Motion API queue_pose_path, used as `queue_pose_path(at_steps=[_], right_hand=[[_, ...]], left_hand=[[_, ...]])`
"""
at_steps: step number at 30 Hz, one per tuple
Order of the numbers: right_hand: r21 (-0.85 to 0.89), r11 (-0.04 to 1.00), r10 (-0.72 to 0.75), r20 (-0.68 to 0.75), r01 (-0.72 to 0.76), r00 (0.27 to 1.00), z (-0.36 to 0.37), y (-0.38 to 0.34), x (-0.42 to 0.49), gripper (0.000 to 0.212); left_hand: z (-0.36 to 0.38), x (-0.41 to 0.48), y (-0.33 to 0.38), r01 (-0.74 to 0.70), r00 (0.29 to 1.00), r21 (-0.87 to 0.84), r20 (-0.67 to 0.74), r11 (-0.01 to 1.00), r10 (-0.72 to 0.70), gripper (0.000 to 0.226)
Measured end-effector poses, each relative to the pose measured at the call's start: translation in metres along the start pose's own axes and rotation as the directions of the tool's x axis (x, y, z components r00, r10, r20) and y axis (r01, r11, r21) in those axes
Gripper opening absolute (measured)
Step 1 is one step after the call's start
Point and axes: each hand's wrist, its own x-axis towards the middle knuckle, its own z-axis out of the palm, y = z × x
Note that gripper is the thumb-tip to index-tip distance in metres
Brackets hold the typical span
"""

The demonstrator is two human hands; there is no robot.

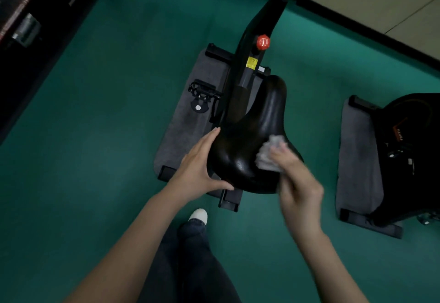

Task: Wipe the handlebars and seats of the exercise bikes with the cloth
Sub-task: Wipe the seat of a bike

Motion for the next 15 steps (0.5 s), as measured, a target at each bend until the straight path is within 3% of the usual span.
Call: queue_pose_path(at_steps=[3, 6, 9, 11, 15], right_hand=[[-0.044, 0.999, 0.009, 0.027, -0.008, 1.000, 0.014, -0.016, -0.025, 0.051], [0.137, 0.990, 0.014, -0.021, -0.011, 1.000, 0.006, -0.017, -0.044, 0.047], [0.268, 0.949, 0.218, -0.175, -0.166, 0.960, -0.009, -0.001, -0.035, 0.054], [0.311, 0.908, 0.369, -0.271, -0.282, 0.889, -0.016, 0.020, -0.020, 0.044], [0.451, 0.774, 0.574, -0.200, -0.445, 0.794, -0.008, 0.052, 0.005, 0.029]], left_hand=[[-0.002, 0.001, -0.001, -0.021, 1.000, 0.002, -0.016, 1.000, 0.021, 0.126], [-0.004, 0.000, 0.004, -0.014, 1.000, -0.042, -0.010, 0.999, 0.014, 0.104], [-0.003, 0.003, 0.011, -0.021, 0.997, -0.111, -0.077, 0.994, 0.012, 0.071], [-0.001, 0.007, 0.018, -0.042, 0.993, -0.079, -0.112, 0.996, 0.033, 0.065], [-0.002, 0.008, 0.022, -0.065, 0.989, -0.036, -0.133, 0.997, 0.060, 0.064]])
